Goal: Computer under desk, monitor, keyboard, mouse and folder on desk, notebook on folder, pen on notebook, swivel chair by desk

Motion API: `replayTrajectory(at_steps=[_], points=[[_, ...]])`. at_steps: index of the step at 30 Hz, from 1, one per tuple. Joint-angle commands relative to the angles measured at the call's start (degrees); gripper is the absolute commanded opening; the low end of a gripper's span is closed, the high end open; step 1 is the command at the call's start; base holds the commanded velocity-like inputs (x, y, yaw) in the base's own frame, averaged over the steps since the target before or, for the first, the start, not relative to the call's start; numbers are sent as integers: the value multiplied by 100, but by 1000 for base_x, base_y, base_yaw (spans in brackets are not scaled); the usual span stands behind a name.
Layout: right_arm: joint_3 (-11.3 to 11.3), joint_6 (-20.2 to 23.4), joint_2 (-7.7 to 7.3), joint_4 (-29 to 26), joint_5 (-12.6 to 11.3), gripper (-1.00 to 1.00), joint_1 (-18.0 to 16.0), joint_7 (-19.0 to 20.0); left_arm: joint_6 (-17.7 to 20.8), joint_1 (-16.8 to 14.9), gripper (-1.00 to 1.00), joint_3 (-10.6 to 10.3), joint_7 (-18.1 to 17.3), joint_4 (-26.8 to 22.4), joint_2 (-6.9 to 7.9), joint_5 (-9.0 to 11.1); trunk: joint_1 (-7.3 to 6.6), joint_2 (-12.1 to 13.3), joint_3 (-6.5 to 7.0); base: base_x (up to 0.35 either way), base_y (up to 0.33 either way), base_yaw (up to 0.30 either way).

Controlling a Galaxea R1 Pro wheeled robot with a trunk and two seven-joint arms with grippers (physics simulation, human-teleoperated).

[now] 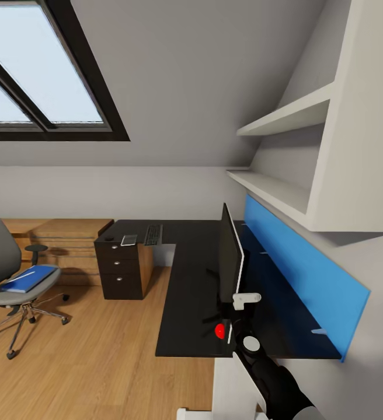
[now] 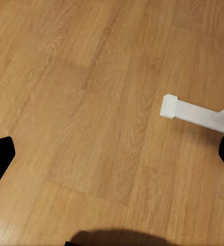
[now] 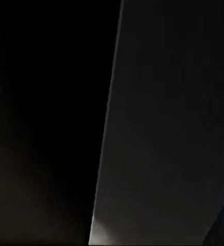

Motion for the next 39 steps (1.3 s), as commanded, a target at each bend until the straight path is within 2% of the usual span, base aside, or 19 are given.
replayTrajectory(at_steps=[1, 10, 39], points=[[21, -37, -3, 4, -62, 100, -7, -31, -21, -5, 100, -49, 13, -1, 5, 50, 2, -8, -10, 0, -68, 0], [21, -37, -3, 4, -62, 100, -7, -31, -24, -5, 100, -47, 13, -1, 5, 50, 2, -8, -10, 0, -102, 0], [21, -37, -3, 4, -62, 100, -7, -31, -24, -5, 100, -45, 13, -1, 7, 50, 2, -8, -10, 54, -9, 0]])
